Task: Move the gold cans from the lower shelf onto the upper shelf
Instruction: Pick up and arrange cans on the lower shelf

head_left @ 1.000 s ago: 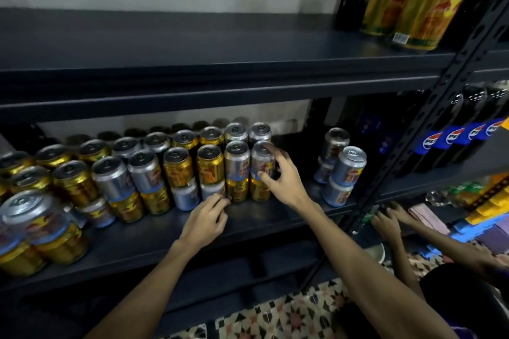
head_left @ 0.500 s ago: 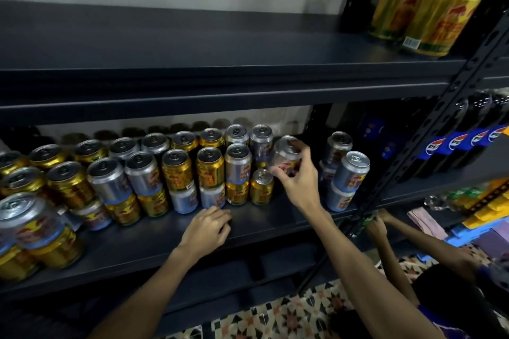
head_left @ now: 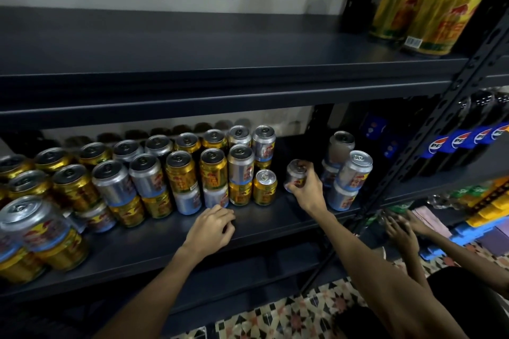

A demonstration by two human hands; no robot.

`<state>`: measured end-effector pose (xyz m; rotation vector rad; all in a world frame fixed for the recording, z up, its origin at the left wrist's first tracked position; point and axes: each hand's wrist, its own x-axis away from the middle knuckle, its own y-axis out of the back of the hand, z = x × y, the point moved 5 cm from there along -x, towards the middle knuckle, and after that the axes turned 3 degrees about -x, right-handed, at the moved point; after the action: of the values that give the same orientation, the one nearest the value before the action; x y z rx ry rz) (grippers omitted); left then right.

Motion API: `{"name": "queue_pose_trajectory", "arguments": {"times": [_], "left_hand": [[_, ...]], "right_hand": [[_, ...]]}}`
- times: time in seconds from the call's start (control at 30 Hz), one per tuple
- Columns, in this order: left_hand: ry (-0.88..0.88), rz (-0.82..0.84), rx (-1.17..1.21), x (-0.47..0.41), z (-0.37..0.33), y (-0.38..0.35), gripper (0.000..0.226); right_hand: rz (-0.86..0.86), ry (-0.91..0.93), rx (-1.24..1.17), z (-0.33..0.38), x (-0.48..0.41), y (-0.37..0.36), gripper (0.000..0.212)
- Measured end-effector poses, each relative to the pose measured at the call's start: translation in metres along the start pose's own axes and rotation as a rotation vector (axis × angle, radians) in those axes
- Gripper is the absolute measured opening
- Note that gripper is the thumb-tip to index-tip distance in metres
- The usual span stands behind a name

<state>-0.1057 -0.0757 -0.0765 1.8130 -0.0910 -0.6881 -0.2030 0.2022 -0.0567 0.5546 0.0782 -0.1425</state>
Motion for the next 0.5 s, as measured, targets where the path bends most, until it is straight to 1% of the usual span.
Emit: {"name": "queue_pose_trajectory", "arguments": {"times": [0.1, 0.23, 0.37, 0.43, 0.5], "left_hand": [[0.011, 0.005, -0.003, 0.0, -0.001, 0.001, 0.031], [0.022, 0.018, -0.011, 0.0, 0.0, -0.001, 0.033], [0.031, 0.025, -0.015, -0.001, 0.002, -0.002, 0.035], [0.032, 0.028, -0.015, -0.001, 0.001, -0.003, 0.034], [0.029, 0.026, -0.014, -0.002, 0.001, -0.002, 0.033]], "right_hand": [[0.001, -0.017, 0.009, -0.002, -0.004, -0.003, 0.073], [0.006, -0.003, 0.016, -0.002, -0.002, -0.004, 0.077], [0.047, 0.052, 0.06, -0.007, 0.007, -0.005, 0.092], [0.038, 0.076, 0.071, -0.009, 0.011, -0.005, 0.093], [0.019, 0.072, 0.071, -0.006, 0.013, -0.005, 0.088]]}}
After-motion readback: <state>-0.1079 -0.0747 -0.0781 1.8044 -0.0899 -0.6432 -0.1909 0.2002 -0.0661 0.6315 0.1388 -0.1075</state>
